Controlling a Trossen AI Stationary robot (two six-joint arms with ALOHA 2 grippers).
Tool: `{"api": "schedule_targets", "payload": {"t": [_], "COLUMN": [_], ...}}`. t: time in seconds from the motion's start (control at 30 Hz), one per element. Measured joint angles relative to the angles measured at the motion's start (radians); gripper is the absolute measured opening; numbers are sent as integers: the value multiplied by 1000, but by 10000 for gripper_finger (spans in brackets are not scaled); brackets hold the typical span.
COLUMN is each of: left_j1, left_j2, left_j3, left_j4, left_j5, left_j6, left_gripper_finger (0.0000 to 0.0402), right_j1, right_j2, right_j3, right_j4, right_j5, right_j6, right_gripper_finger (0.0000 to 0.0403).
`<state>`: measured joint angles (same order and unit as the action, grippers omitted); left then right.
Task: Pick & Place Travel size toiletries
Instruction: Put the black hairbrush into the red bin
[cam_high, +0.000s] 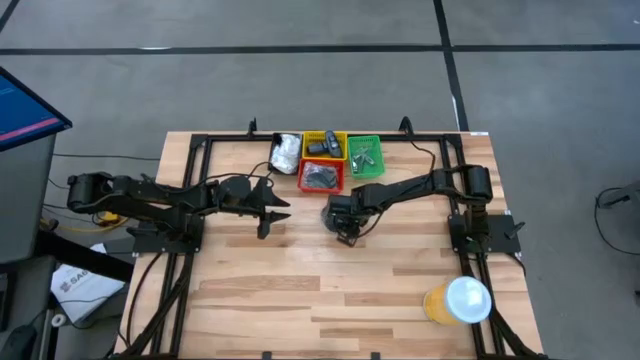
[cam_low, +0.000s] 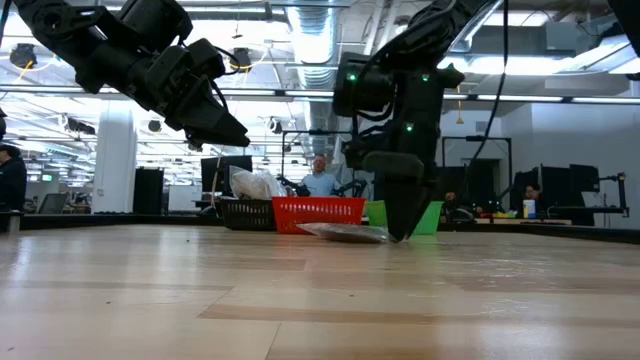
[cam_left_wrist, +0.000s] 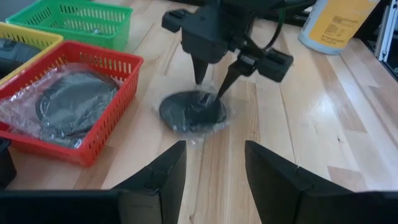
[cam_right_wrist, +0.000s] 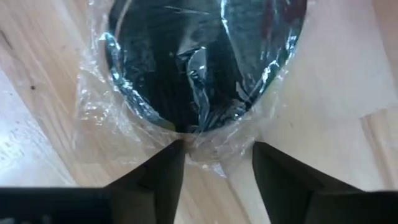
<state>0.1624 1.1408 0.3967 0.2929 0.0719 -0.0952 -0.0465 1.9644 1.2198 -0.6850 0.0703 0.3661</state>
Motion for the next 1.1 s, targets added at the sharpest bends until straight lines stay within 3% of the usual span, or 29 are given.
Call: {"api": "schedule_targets", "payload": {"t": [0.13,0.37,0.63,1.1], "left_j1": [-5,-5,-5,-5], "left_j2": [6,9,9,9], "left_j3": [0,0,0,0], "left_j4": [5,10,11,11], "left_j5": [0,0,0,0], "left_j6": [0,0,0,0], "left_gripper_finger": [154,154,154,154], "right_j1": [1,1,0,-10], "right_j2": [0,-8,-13,-17], "right_j3": [-2,-4,8,171], "right_j4": [11,12,1,-61], "right_j5": [1,6,5,5], "right_j6": [0,-1,0,-79], "right_gripper_finger": [139,11,5,1]}}
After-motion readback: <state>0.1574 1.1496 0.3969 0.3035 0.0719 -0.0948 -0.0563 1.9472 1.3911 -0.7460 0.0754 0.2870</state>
